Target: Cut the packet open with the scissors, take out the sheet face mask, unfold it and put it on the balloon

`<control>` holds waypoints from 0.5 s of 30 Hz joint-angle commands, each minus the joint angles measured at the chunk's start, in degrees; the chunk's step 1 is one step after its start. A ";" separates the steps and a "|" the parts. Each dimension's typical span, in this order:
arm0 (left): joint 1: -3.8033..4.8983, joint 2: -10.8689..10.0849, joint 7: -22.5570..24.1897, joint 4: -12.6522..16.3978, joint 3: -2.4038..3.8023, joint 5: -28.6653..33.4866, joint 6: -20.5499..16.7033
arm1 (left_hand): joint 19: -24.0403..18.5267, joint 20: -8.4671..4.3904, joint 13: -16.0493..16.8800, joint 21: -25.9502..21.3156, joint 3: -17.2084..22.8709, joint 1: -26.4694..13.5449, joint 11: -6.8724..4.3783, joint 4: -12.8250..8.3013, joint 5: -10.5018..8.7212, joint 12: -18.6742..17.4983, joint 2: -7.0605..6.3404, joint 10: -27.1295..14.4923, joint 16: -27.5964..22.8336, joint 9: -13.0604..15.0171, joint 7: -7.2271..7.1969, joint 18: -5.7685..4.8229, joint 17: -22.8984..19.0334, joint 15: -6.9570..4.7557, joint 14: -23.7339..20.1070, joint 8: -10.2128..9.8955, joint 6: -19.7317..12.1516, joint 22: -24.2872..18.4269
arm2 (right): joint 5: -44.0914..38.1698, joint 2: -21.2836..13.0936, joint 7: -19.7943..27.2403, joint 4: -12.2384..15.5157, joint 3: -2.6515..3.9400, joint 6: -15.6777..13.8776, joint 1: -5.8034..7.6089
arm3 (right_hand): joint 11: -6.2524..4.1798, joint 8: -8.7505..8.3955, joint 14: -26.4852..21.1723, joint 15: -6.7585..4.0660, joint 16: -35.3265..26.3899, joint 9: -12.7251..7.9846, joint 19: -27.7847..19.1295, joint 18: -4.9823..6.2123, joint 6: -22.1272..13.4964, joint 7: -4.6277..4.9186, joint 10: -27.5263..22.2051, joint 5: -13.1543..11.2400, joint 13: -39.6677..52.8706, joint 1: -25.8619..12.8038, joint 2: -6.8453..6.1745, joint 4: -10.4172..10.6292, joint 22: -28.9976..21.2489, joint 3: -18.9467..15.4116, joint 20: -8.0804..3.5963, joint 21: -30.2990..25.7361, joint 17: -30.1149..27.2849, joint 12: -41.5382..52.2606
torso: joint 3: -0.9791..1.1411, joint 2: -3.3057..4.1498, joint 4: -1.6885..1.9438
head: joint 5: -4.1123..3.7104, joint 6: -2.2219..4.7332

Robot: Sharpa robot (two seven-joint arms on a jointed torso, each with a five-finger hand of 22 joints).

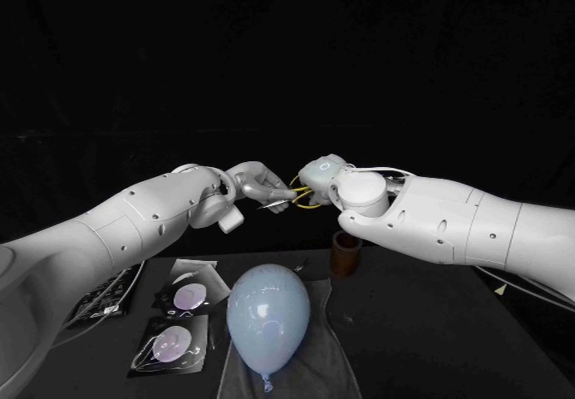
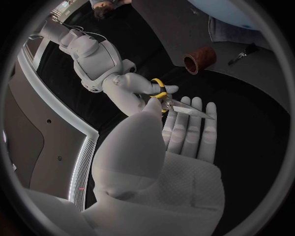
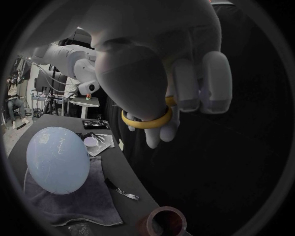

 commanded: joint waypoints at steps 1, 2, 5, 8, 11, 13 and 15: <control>-0.13 0.14 -0.45 0.15 -0.01 1.28 1.60 | 0.32 -0.01 -0.05 0.22 -0.70 -0.41 0.30 0.00 -0.14 -0.49 -0.75 0.18 -0.46 -0.10 0.74 1.04 0.12 0.39 0.03 -0.32 -0.21 -0.09 | -1.54 -0.07 -0.74 0.23 0.06 -1.72 0.10 | -4.25 0.19 4.54 -6.36 0.22 0.02 5.04 -0.45 0.37 -0.11 6.11 -0.28 0.05 3.19 3.26 0.05 13.60 -0.24 -0.86 0.25 7.18 0.22 | -0.02 0.01 0.00 | -0.07 -0.07; -0.17 0.16 -0.47 0.19 -0.03 1.30 1.66 | 0.32 -0.01 -0.05 0.21 -0.90 -0.60 0.33 0.01 -0.14 -0.54 -0.84 0.17 -0.52 -0.11 0.76 1.05 0.14 0.41 0.00 -0.36 -0.21 -0.10 | -1.55 -0.08 -0.74 0.30 0.06 -1.71 0.10 | -4.25 0.19 4.54 -6.36 0.22 0.02 5.04 -0.45 0.37 -0.11 6.11 -0.28 0.05 3.19 3.26 0.05 13.60 -0.24 -0.86 0.25 7.18 0.22 | -0.01 0.02 0.00 | -0.06 -0.08; -0.25 0.21 -0.50 0.35 -0.05 1.36 1.91 | 0.32 0.00 -0.05 0.18 -1.36 -0.99 0.38 0.01 -0.14 -0.64 -1.01 0.15 -0.65 -0.12 0.79 1.06 0.19 0.45 -0.05 -0.43 -0.19 -0.13 | -1.57 -0.05 -0.71 0.36 0.07 -1.66 0.10 | -4.25 0.19 4.54 -6.36 0.22 0.02 5.04 -0.45 0.37 -0.11 6.11 -0.28 0.05 3.19 3.26 0.05 13.60 -0.24 -0.86 0.25 7.18 0.22 | -0.02 0.02 -0.02 | -0.08 -0.18; -0.29 0.26 -0.39 0.49 -0.07 1.51 2.19 | 0.32 0.00 -0.05 0.16 -1.67 -1.27 0.41 0.02 -0.14 -0.71 -1.07 0.10 -0.75 -0.12 0.80 1.08 0.23 0.49 -0.10 -0.47 -0.17 -0.15 | -1.58 0.07 -0.64 0.25 0.07 -1.53 0.10 | -4.25 0.19 4.54 -6.36 0.22 0.02 5.04 -0.45 0.37 -0.11 6.11 -0.28 0.05 3.19 3.26 0.05 13.60 -0.24 -0.86 0.25 7.18 0.22 | -0.03 0.00 0.00 | -0.08 -0.25; -0.31 0.26 -0.11 0.57 -0.08 2.11 2.32 | 0.31 0.01 -0.02 0.12 -1.59 -1.16 0.24 -0.06 -0.12 -0.69 -0.43 0.28 -0.77 -0.06 0.55 1.07 0.32 0.41 0.05 -0.35 0.17 -0.18 | -1.59 0.26 -0.50 0.02 0.07 -1.24 0.09 | -4.25 0.19 4.54 -6.36 0.22 0.02 5.04 -0.45 0.37 -0.11 6.11 -0.28 0.05 3.19 3.26 0.05 13.60 -0.24 -0.86 0.25 7.18 0.22 | -0.03 -0.05 0.07 | -0.09 -0.31; -0.32 0.24 0.04 0.54 -0.09 2.72 2.26 | 0.32 0.02 0.07 0.08 -0.69 -0.04 -0.28 -0.23 -0.11 -0.52 1.27 0.89 -0.58 0.04 -0.03 1.06 0.56 0.03 0.69 -0.13 0.80 -0.21 | -1.59 0.30 -0.40 -0.06 0.07 -1.06 0.09 | -4.25 0.19 4.54 -6.36 0.22 0.02 5.04 -0.45 0.37 -0.11 6.11 -0.28 0.05 3.19 3.26 0.05 13.60 -0.24 -0.86 0.25 7.18 0.22 | -0.03 -0.06 0.07 | -0.12 -0.34; -0.33 0.18 0.23 0.47 -0.09 3.63 2.20 | 0.35 0.01 0.11 0.05 0.35 1.04 -0.75 -0.13 -0.12 -0.43 2.91 1.54 -0.37 0.09 -0.54 1.05 0.83 -0.36 1.38 0.01 1.38 -0.23 | -1.59 0.32 -0.25 -0.15 0.07 -0.75 0.08 | -4.27 0.21 4.52 -6.39 0.17 0.01 5.01 -0.43 0.45 -0.14 6.13 -0.29 -0.03 3.28 3.26 0.07 13.56 -0.27 -0.88 0.16 7.07 0.09 | -0.03 -0.06 0.01 | -0.11 -0.35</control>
